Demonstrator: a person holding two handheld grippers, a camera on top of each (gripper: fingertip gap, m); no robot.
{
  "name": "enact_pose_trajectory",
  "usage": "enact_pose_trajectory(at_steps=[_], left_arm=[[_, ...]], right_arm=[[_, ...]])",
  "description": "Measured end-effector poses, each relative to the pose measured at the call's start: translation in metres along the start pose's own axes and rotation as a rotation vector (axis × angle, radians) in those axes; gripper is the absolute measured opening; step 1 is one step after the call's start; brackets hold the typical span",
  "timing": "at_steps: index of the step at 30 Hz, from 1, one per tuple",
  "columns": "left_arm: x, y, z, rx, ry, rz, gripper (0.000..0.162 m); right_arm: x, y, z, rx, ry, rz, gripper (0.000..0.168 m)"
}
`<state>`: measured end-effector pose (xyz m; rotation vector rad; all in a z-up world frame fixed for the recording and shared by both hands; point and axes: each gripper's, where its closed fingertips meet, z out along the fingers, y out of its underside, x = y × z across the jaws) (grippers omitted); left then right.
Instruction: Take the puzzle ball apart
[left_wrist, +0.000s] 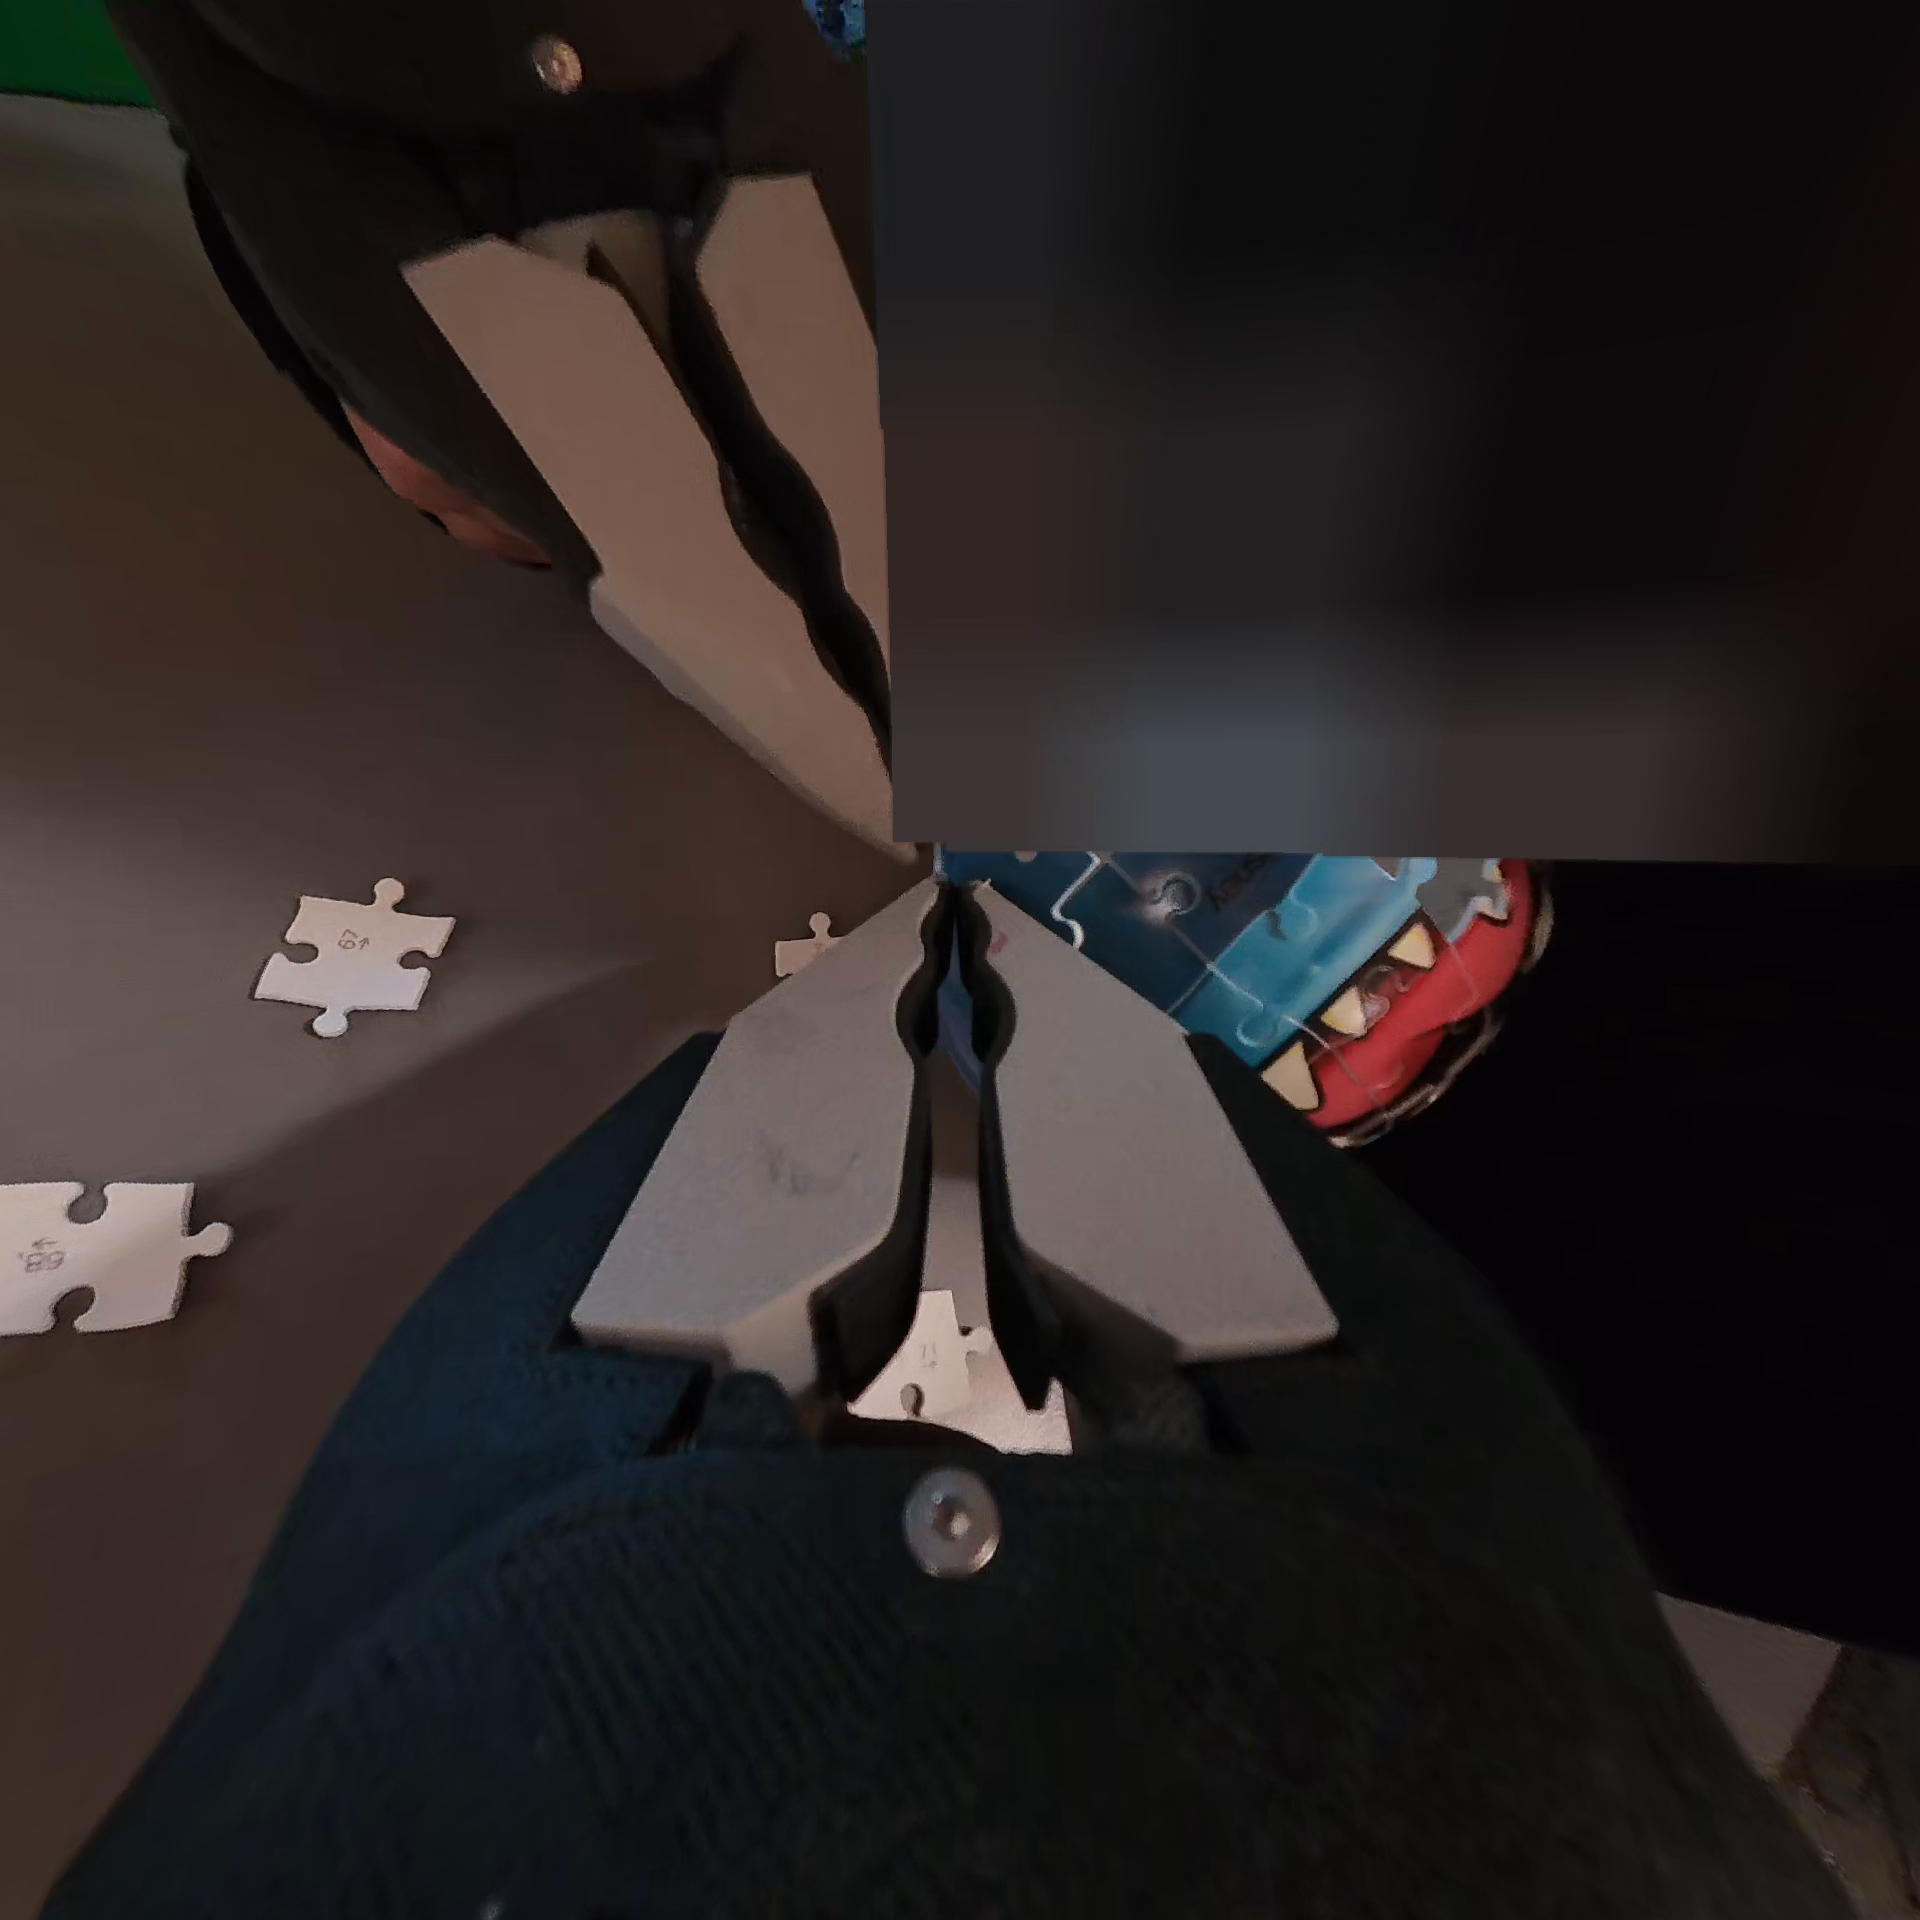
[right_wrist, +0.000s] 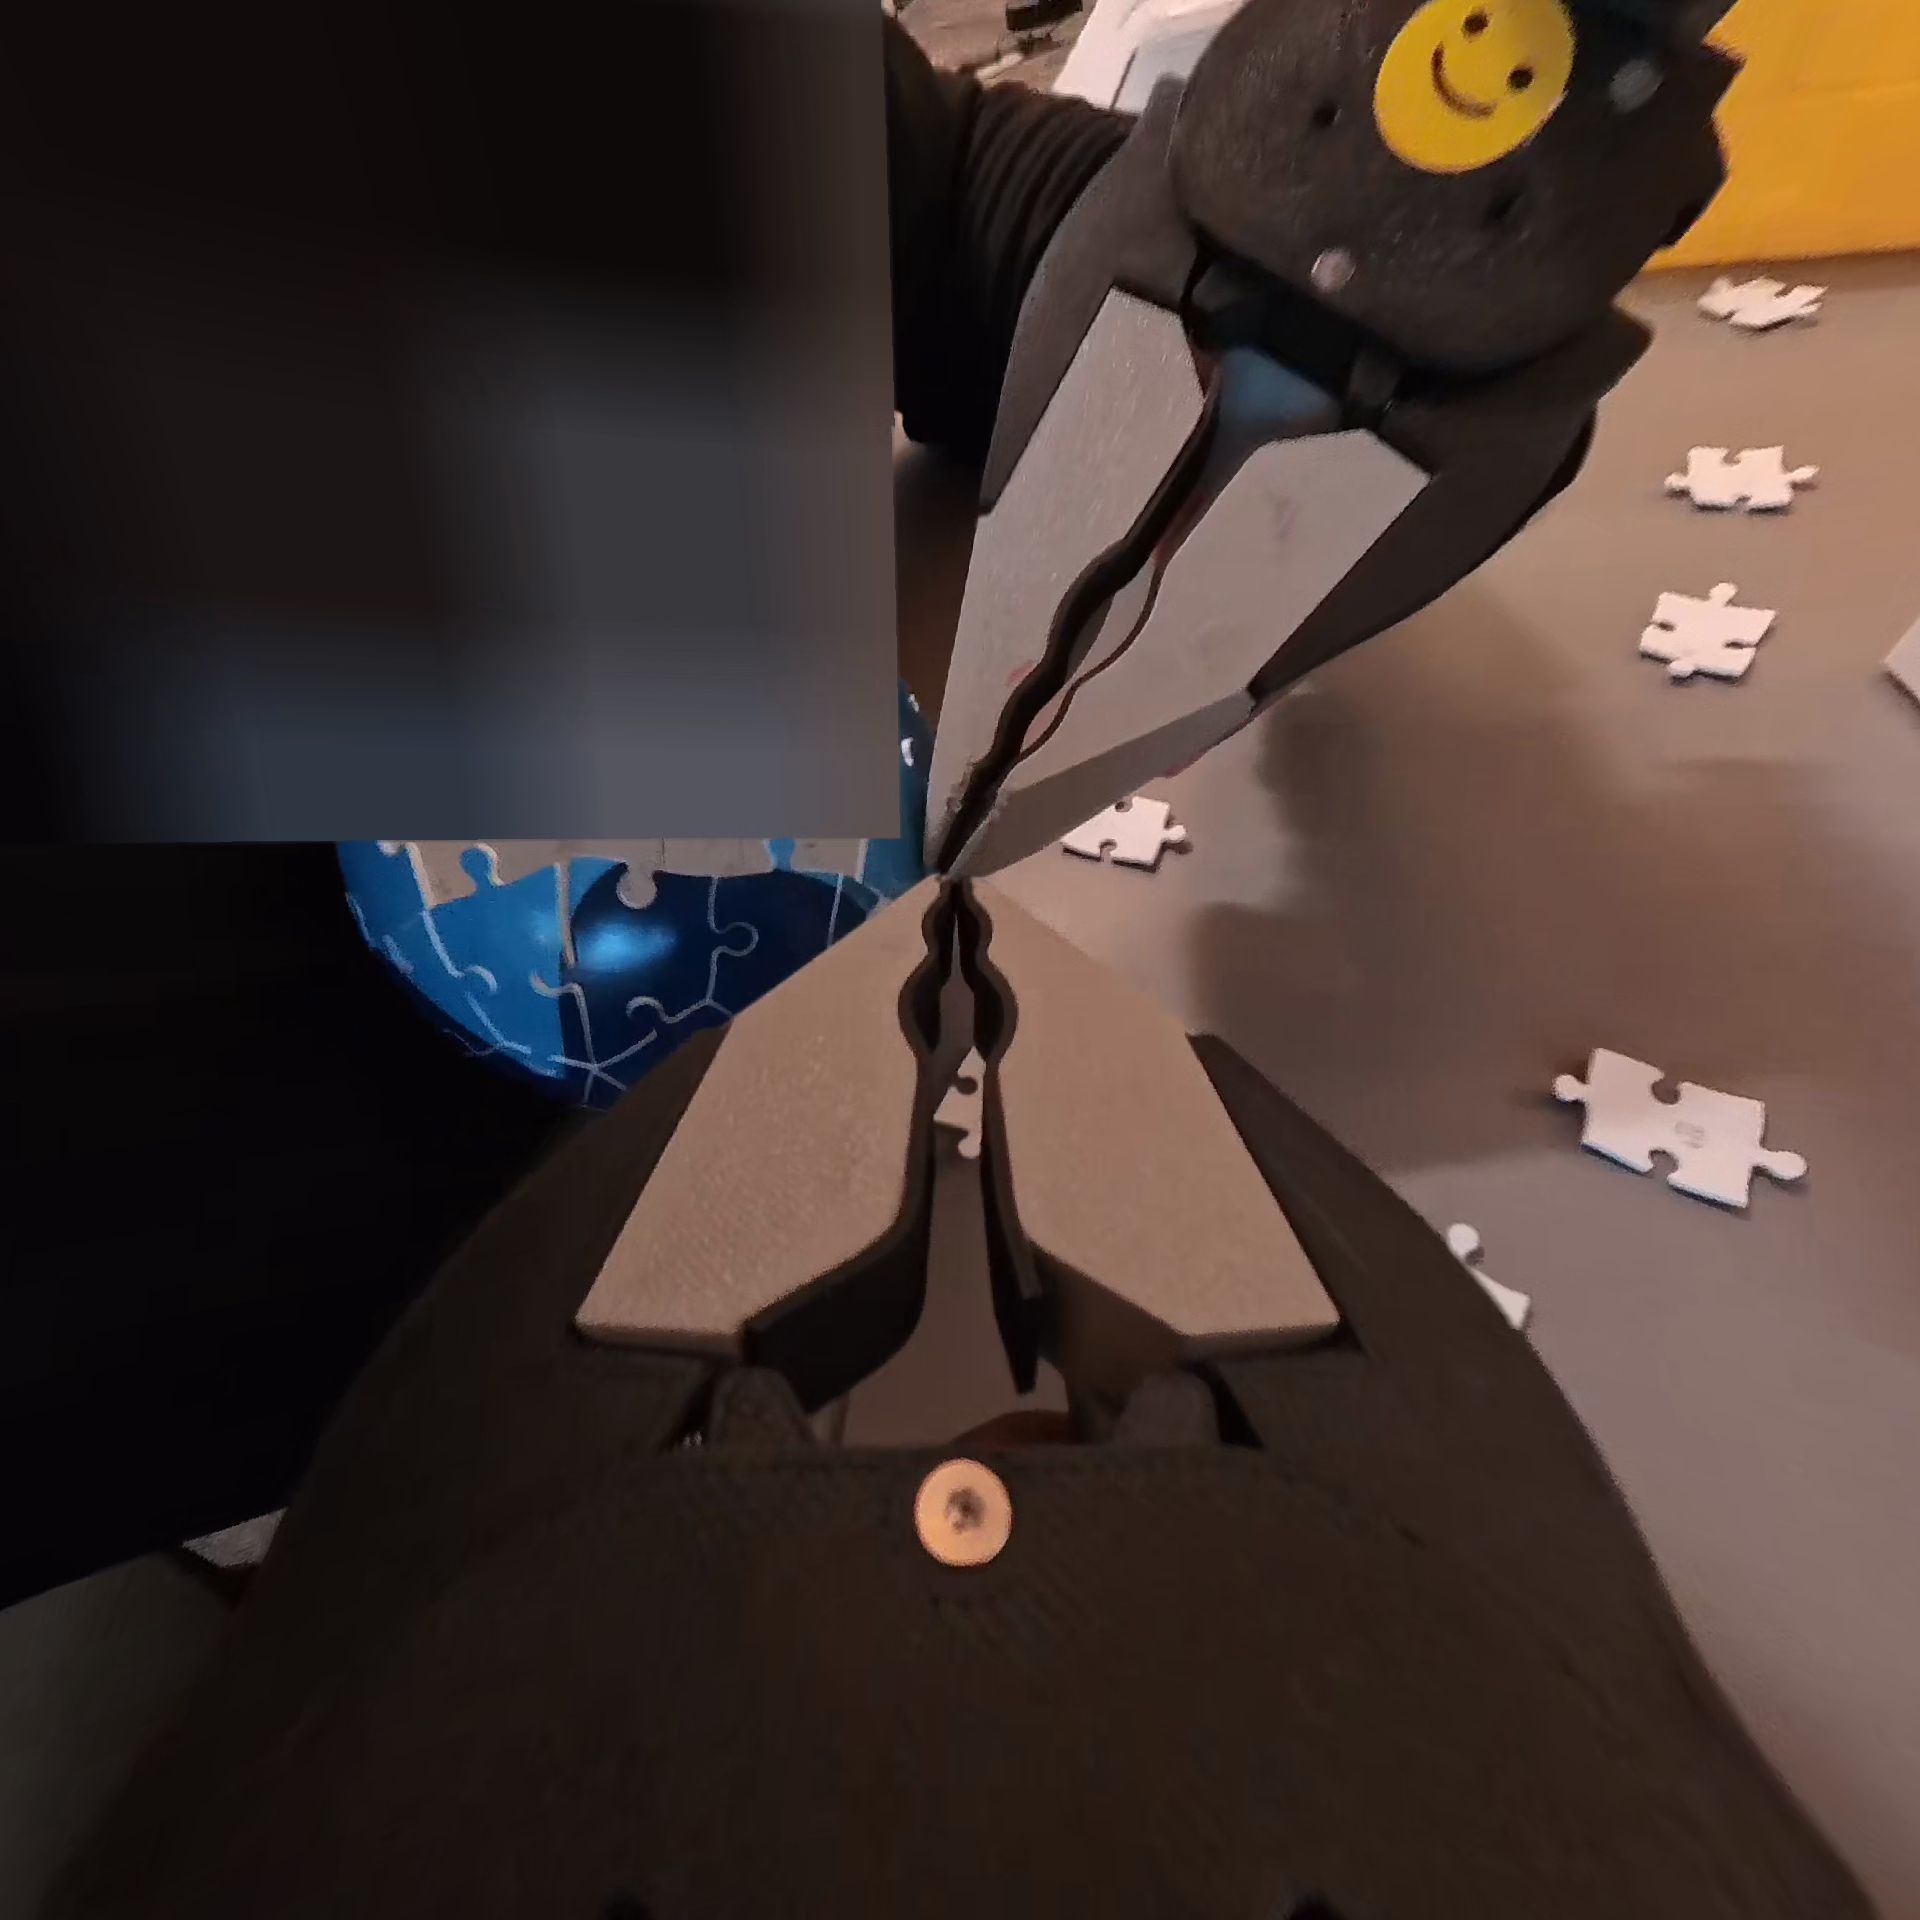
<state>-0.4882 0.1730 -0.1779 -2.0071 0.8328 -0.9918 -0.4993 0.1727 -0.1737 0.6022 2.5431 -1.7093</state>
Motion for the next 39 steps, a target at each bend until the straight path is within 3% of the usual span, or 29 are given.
enact_pose_trajectory(at_steps=[12, 27, 39], left_arm=[[0.007, -0.013, -0.011, 0.054, -0.006, 0.017, 0.0], [0.004, -0.005, -0.004, 0.043, 0.038, -0.013, 0.0], [0.006, -0.003, -0.006, 0.04, 0.03, 0.001, 0.0]], right_arm=[[-0.005, 0.008, 0.008, 0.026, -0.073, 0.067, 0.0], [-0.007, 0.01, 0.007, 0.053, -0.108, 0.104, 0.0], [-0.01, -0.006, 0.004, 0.11, -0.091, 0.061, 0.0]])
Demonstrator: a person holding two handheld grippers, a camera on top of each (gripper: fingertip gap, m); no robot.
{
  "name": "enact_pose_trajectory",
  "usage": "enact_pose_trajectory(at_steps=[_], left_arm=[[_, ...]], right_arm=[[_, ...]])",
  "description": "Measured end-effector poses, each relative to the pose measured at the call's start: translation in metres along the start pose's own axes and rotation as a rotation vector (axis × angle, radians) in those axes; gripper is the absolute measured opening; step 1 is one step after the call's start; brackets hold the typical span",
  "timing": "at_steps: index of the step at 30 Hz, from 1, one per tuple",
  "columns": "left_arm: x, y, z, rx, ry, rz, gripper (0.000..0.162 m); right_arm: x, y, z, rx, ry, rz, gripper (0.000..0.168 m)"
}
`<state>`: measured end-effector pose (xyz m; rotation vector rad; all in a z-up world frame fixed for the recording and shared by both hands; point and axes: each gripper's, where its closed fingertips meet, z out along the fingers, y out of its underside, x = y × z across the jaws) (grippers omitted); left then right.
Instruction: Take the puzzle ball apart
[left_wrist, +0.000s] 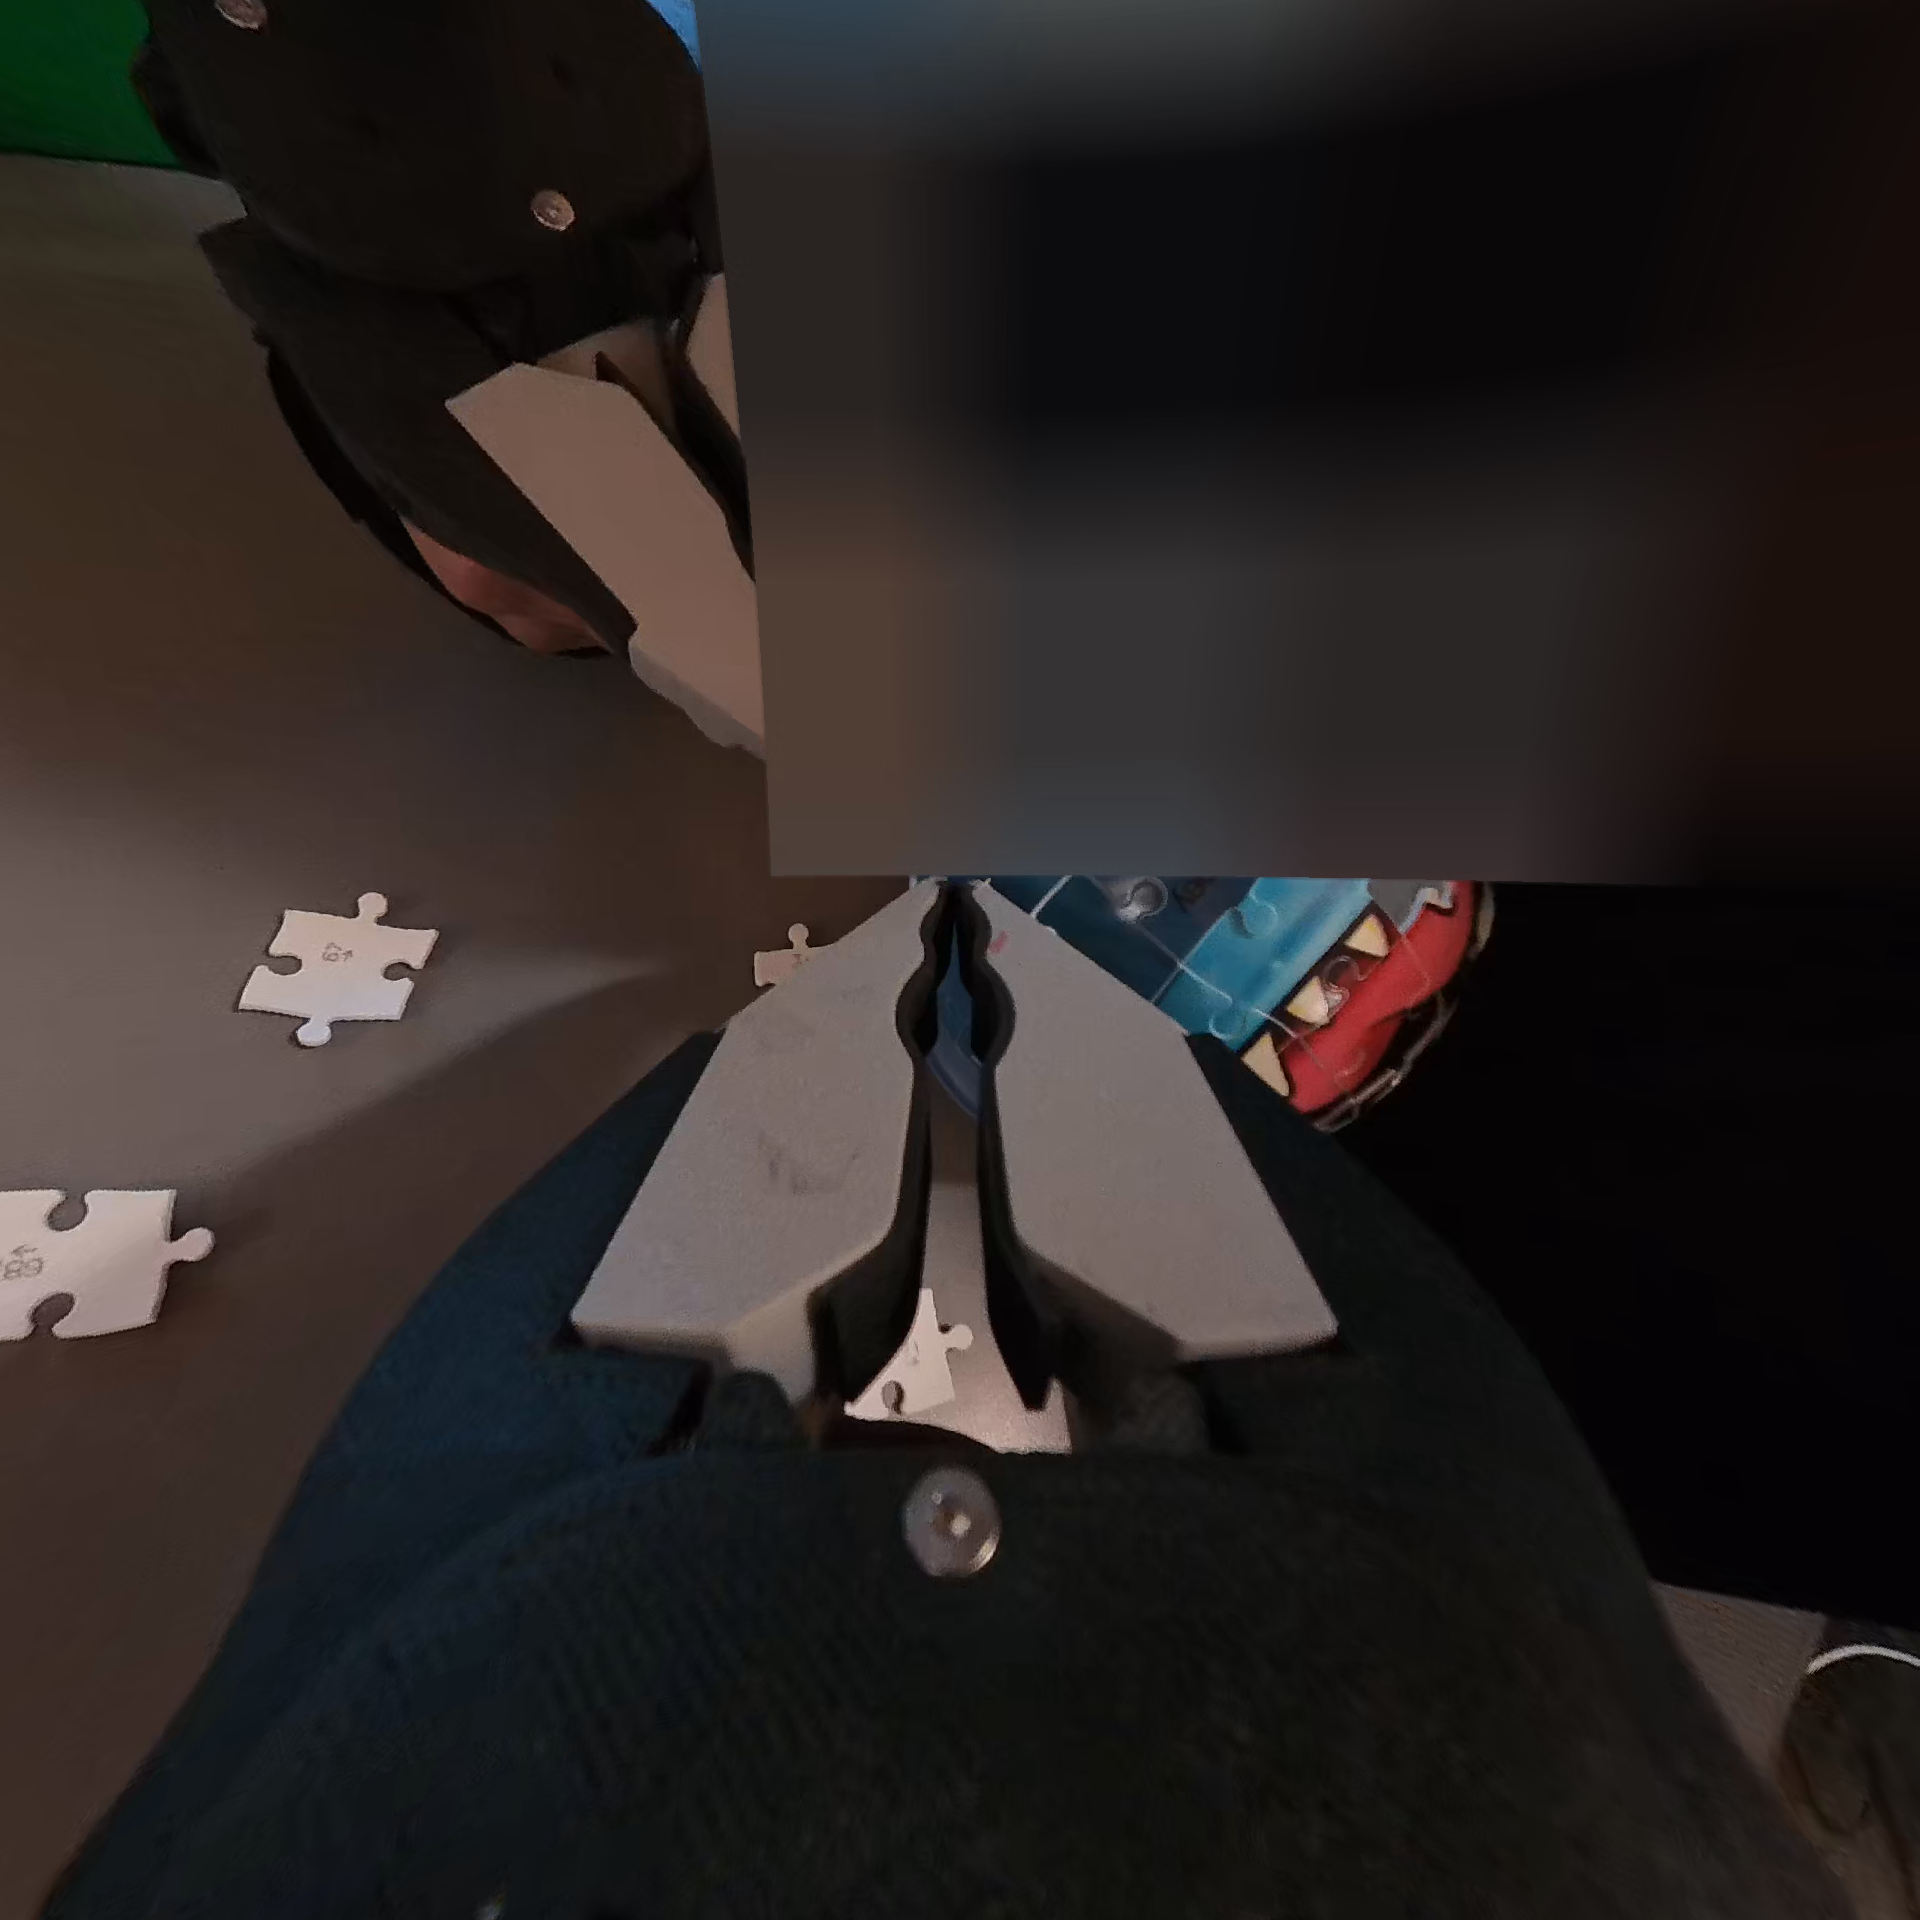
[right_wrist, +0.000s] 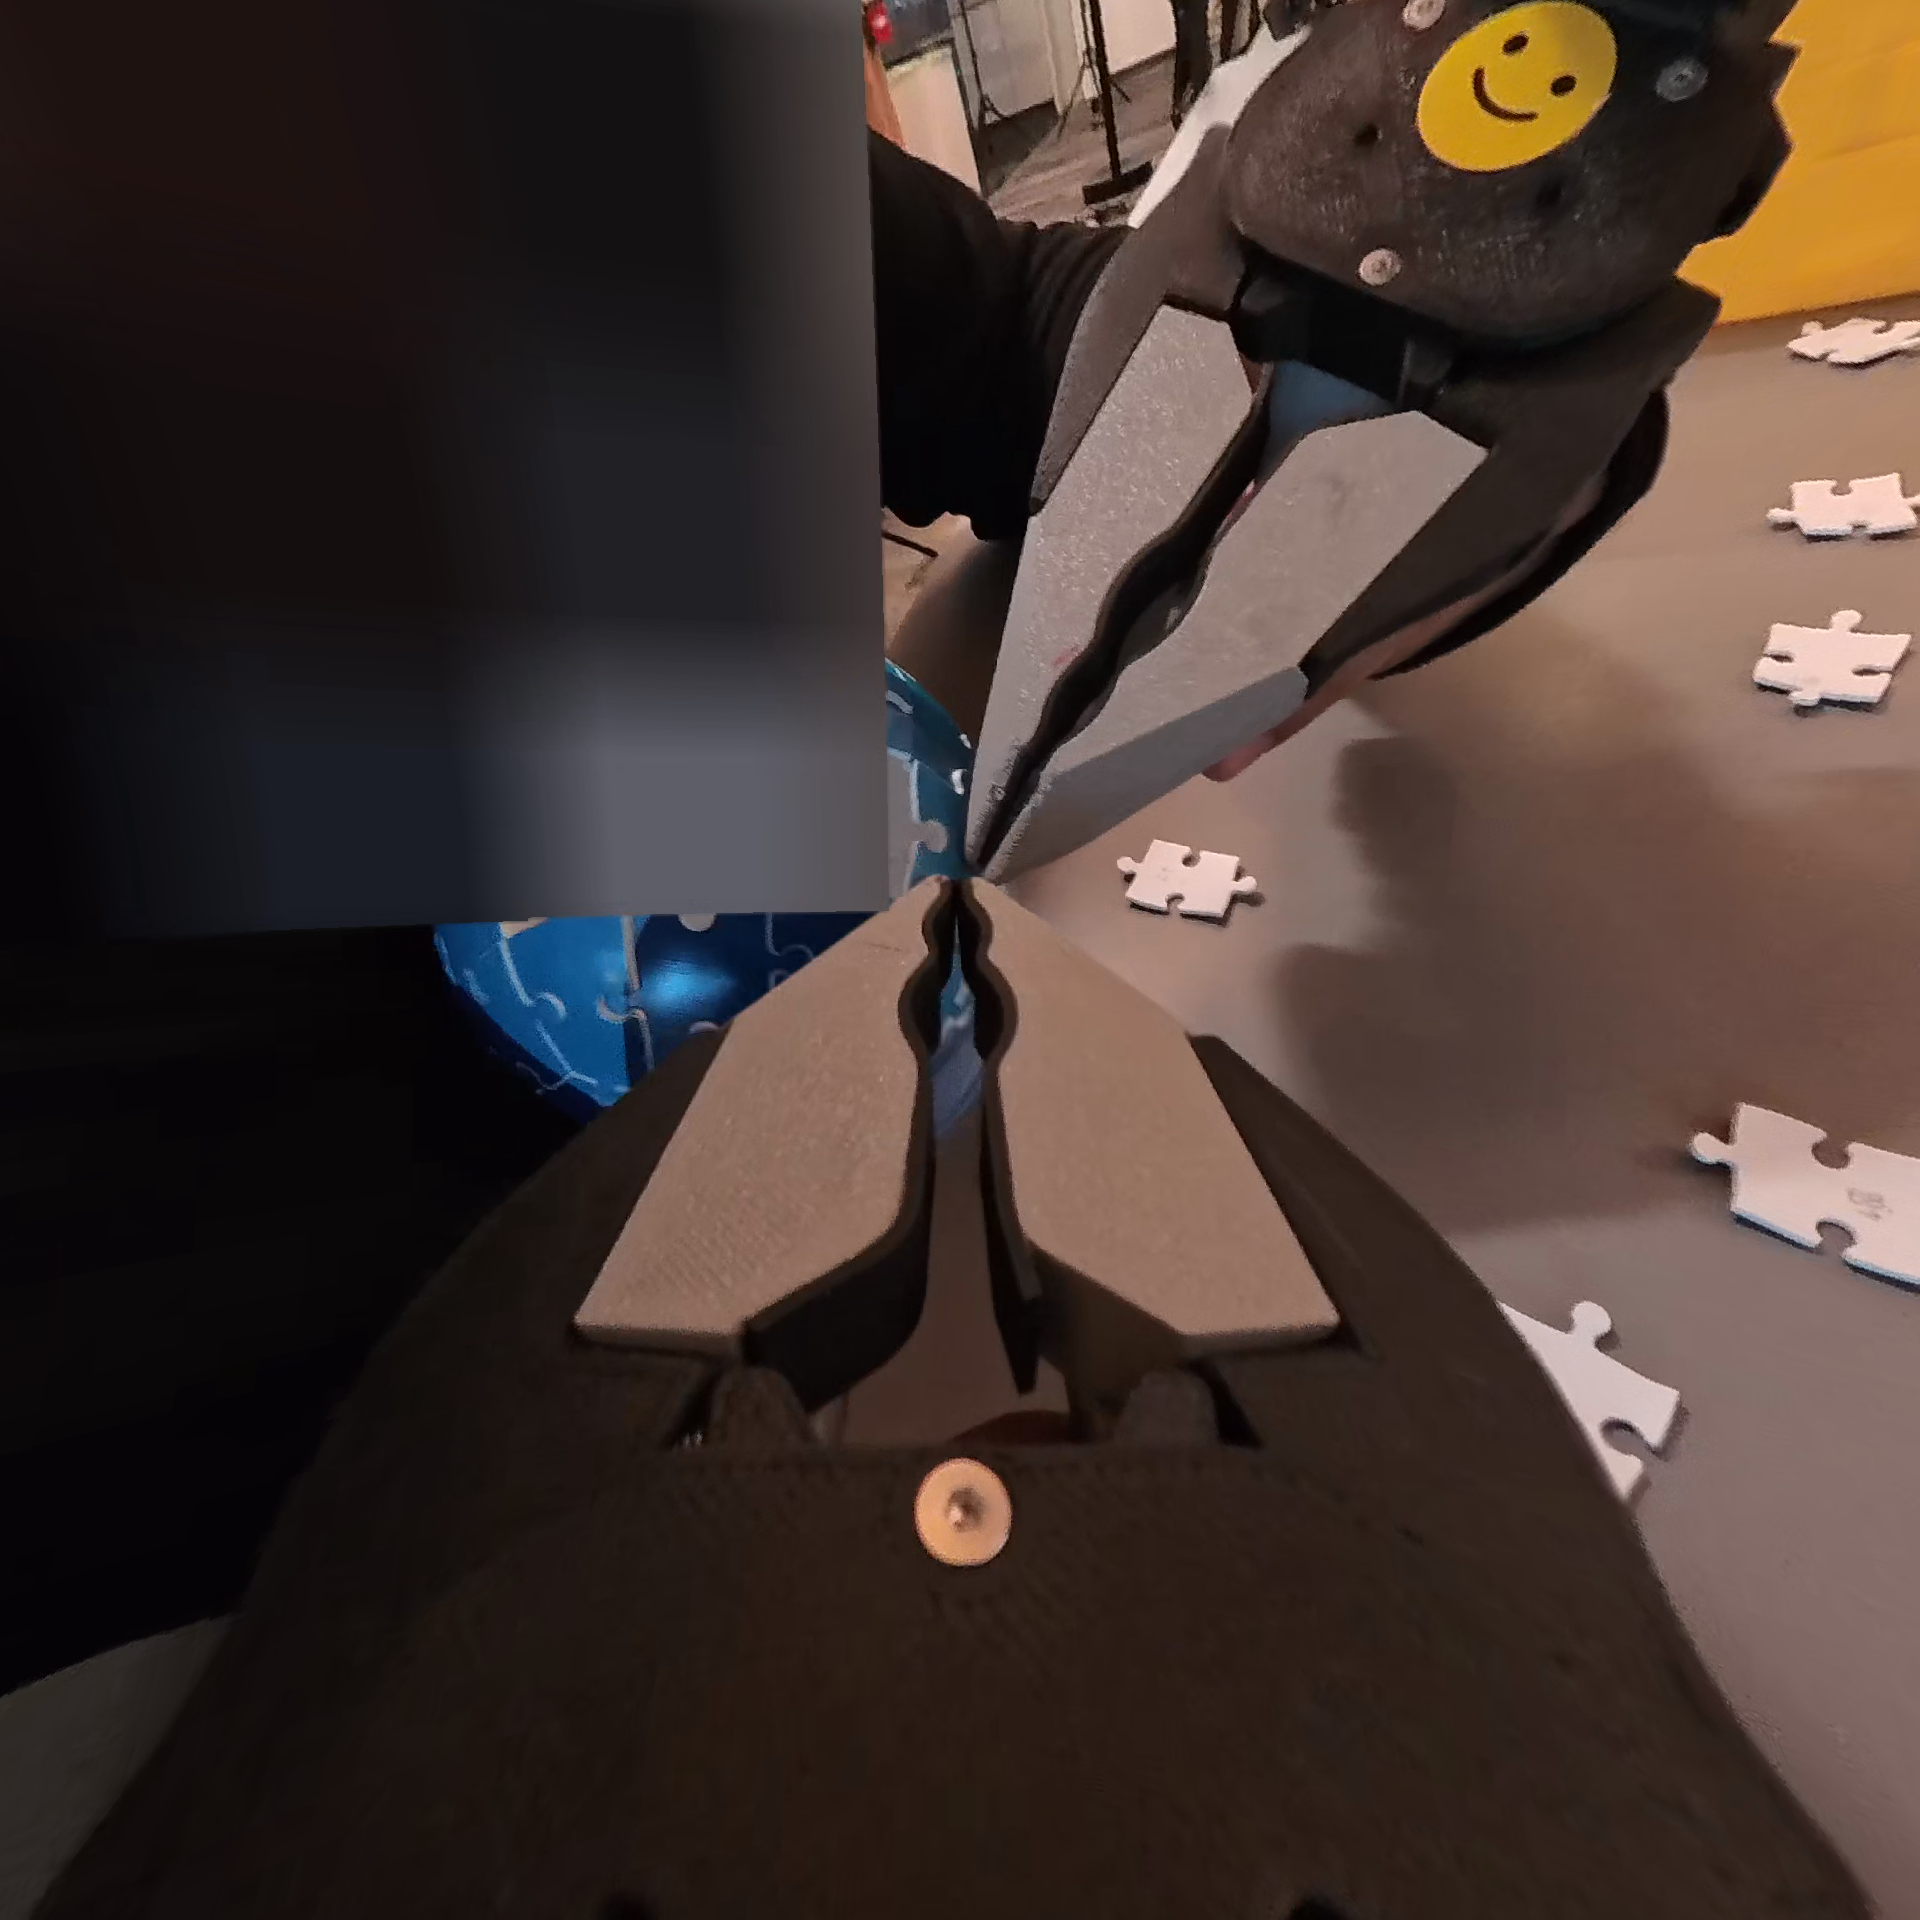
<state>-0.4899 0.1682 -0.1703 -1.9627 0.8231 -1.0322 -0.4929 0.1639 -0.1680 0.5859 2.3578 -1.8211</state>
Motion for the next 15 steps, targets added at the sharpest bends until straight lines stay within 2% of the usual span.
enact_pose_trajectory(at_steps=[3, 15], left_arm=[[0.0006, 0.0002, 0.0002, -0.009, -0.006, 0.011, 0.0], [0.0086, 0.0013, -0.0064, 0.01, 0.008, 0.027, 0.0]], right_arm=[[0.0041, 0.0014, 0.0011, -0.019, 0.043, -0.036, 0.0], [-0.003, -0.0065, 0.0045, -0.007, 0.01, -0.053, 0.0]])
